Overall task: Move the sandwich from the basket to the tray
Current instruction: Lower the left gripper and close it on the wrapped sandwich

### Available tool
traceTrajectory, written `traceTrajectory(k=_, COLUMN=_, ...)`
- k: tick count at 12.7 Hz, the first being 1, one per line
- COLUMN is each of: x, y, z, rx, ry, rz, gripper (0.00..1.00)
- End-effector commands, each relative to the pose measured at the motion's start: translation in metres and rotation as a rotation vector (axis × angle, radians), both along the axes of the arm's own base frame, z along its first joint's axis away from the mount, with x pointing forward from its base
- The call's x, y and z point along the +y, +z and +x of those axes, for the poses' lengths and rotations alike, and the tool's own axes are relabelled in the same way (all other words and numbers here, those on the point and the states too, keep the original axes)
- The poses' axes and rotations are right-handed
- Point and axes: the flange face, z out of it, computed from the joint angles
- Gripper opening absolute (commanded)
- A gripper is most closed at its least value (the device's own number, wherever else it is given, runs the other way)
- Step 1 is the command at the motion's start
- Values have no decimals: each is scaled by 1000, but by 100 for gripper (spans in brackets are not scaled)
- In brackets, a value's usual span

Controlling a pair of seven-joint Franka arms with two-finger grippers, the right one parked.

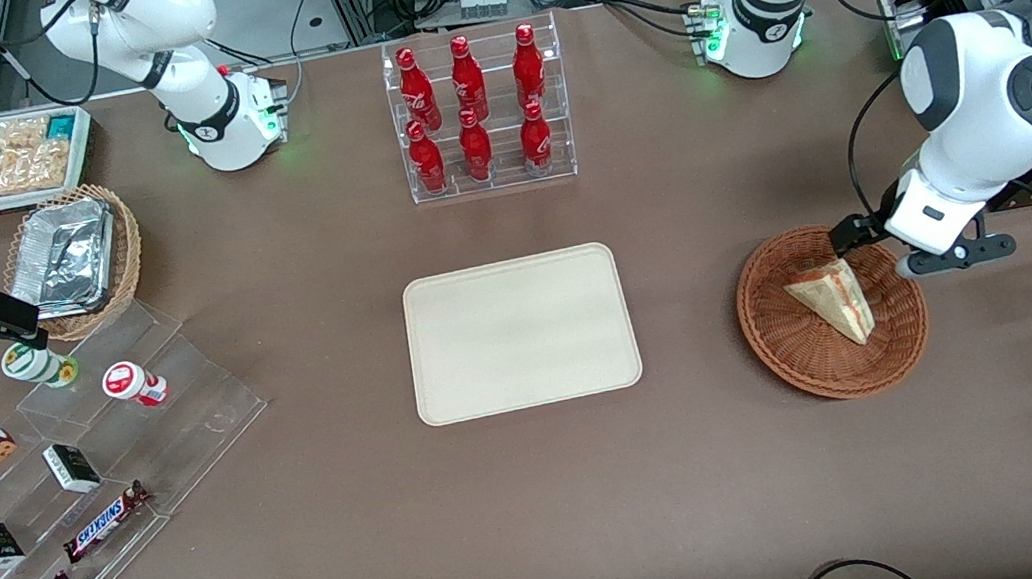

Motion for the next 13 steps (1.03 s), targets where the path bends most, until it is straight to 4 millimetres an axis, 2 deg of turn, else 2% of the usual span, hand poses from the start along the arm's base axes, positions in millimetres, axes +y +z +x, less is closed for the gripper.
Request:
traceTrajectory(k=1, x=2, y=-8, z=4, rx=-25, ry=215, rz=4, gripper=100)
traceTrajectory(k=3, x=2, y=-20, z=8, rx=-17, ry=359, rz=9, gripper=100)
traceTrajectory(k=6, x=0, y=-40, z=14, rx=-11, ry=419, rz=11, gripper=100)
traceTrajectory(k=13, x=-10, y=-72, z=27, rx=-1, ry=462, rz=12, gripper=100)
